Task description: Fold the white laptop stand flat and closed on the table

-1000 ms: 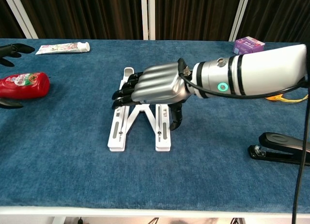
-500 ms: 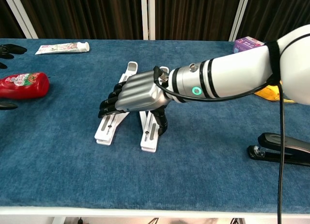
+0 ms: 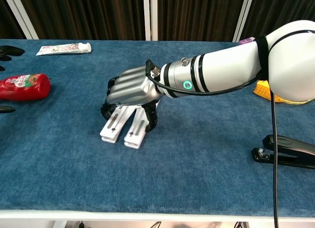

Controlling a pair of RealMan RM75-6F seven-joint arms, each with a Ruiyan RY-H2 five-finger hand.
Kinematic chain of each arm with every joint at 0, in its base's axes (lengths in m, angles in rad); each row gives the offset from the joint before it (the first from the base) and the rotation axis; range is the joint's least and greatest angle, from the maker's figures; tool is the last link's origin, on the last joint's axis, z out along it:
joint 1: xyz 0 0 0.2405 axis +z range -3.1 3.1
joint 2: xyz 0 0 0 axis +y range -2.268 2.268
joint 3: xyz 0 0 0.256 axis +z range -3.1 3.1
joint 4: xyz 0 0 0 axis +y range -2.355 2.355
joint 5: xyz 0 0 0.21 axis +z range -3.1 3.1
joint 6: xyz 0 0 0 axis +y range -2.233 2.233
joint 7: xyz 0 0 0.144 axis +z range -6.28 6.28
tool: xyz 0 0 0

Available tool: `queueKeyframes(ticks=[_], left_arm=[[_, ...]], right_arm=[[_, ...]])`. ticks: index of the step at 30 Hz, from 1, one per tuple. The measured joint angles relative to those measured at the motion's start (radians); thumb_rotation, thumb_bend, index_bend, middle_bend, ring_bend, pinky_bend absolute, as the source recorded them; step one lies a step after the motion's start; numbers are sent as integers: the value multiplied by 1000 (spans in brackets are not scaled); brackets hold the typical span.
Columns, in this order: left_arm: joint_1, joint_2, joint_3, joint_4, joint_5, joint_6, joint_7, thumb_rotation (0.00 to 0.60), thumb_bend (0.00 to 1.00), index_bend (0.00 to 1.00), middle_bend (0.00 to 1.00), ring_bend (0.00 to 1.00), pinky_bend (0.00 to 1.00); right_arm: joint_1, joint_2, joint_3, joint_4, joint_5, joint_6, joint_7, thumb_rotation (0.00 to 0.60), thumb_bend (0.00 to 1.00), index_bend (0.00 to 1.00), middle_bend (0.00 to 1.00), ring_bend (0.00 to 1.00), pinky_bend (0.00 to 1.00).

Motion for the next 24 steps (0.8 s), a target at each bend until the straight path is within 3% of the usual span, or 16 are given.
queueKeyframes(ticks=[5,8,10,12,14,18,24], left_arm=[[5,4,-2,-4,6,6,5,600,15,51,17,33,136],[7,9,-3,-7,8,9,18,600,15,51,18,33,136],[8,14,-4,-8,9,13,34,600,15,51,18,33,136],[10,22,-4,-11,8,17,62,600,14,51,17,33,136],[14,37,-5,-17,4,23,100,600,14,51,18,33,136],[32,86,-4,-44,-8,43,179,600,14,51,18,33,136],[94,183,6,-99,-24,110,234,600,13,53,18,33,136]], right_arm=[[-9,0,-19,18,-26,72,36,600,332,535,486,349,269],[-25,5,-35,21,-36,110,53,600,331,535,486,343,270],[-36,12,-44,9,-34,115,62,600,282,419,396,249,206],[-45,23,-46,-12,-21,110,56,600,189,150,198,67,68],[-66,42,-44,-53,4,111,36,600,163,24,106,6,11],[-153,100,-30,-165,73,174,-21,600,150,0,63,0,0],[-367,253,-21,-367,185,419,-136,600,157,0,100,0,2]])
